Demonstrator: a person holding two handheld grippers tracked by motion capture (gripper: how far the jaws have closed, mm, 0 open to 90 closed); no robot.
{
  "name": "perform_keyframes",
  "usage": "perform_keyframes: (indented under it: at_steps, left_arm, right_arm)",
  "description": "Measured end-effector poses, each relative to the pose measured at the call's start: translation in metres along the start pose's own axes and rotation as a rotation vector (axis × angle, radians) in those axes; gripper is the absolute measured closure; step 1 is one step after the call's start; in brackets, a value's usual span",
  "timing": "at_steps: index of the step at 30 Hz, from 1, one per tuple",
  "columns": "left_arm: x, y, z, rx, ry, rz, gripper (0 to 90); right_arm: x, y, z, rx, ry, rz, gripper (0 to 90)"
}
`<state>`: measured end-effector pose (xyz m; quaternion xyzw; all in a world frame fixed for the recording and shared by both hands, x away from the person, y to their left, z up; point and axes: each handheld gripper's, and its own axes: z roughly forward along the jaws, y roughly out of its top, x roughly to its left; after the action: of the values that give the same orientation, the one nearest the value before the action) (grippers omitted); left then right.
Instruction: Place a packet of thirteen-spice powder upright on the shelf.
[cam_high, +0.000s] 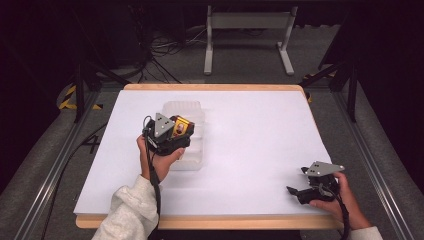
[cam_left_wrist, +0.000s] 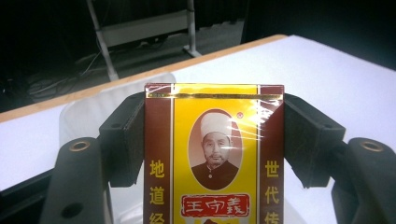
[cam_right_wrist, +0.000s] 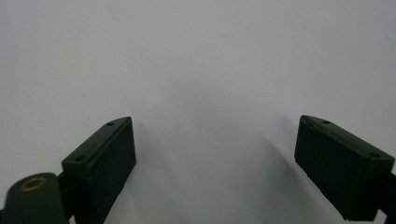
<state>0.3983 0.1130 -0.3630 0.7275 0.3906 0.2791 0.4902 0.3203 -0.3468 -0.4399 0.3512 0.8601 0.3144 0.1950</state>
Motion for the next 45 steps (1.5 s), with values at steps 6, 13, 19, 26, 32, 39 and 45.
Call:
perform_keyframes:
  at_steps: [6,13,19,26,32,39,45]
  left_arm:
    - [-0.001,-0.001,-0.010,0.021,0.024,0.001,30.3]
    - [0.001,-0.007,-0.016,0.079,0.045,-0.019,28.0]
    - [0.002,-0.012,-0.025,0.089,0.020,-0.022,26.6]
    - [0.003,-0.021,-0.033,0.103,-0.007,-0.025,25.6]
    - [0.004,-0.026,-0.036,0.112,-0.009,-0.015,26.3]
    - [0.006,-0.033,-0.042,0.106,-0.016,-0.011,26.0]
    - [0.006,-0.036,-0.045,0.109,-0.025,0.021,28.9]
  right_arm:
    - [0.000,0.000,0.000,0.002,0.001,-0.003,12.8]
    - [0.000,0.000,0.000,0.001,0.002,-0.004,12.5]
    - [0.000,0.000,0.000,0.002,0.002,-0.005,12.2]
    - [0.000,0.001,0.001,0.001,0.003,-0.005,12.2]
    - [0.001,0.002,0.001,0.002,0.003,-0.010,12.2]
    - [0.001,0.002,0.001,0.001,0.005,-0.012,12.2]
    - [0.001,0.002,0.001,0.001,0.006,-0.014,12.2]
